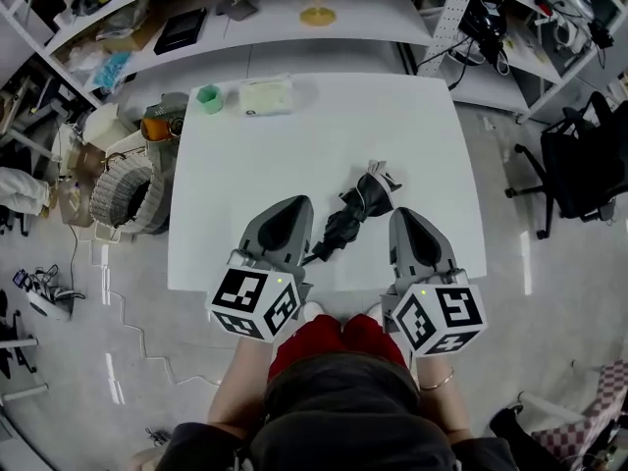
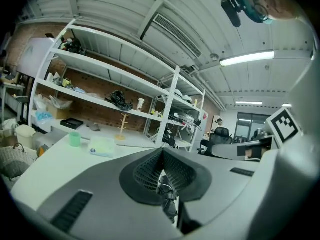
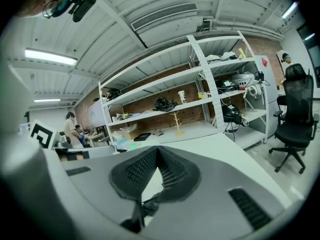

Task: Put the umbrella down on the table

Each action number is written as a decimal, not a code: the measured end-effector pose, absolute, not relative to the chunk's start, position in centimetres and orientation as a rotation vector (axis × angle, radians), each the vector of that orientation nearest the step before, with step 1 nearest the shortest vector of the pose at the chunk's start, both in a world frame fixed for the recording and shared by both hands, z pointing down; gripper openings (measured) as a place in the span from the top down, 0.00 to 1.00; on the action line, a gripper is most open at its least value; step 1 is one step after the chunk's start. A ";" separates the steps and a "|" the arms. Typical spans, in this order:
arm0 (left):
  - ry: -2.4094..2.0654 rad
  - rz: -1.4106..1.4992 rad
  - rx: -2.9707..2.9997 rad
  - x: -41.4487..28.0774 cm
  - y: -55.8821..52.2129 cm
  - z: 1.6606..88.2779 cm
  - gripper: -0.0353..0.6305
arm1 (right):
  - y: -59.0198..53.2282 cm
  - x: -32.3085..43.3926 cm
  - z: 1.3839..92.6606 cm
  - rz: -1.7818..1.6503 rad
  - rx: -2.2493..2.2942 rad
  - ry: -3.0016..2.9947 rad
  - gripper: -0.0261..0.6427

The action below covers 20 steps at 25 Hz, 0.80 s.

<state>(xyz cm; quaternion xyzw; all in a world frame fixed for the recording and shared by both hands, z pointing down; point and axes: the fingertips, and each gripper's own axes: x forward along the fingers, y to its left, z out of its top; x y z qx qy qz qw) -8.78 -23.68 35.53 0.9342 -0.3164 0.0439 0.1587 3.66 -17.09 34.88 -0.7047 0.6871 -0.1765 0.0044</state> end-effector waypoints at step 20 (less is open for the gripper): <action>-1.146 0.027 2.624 -13.6 -23.3 32.4 0.93 | -16.6 3.8 30.7 -0.408 -2.076 2.214 0.93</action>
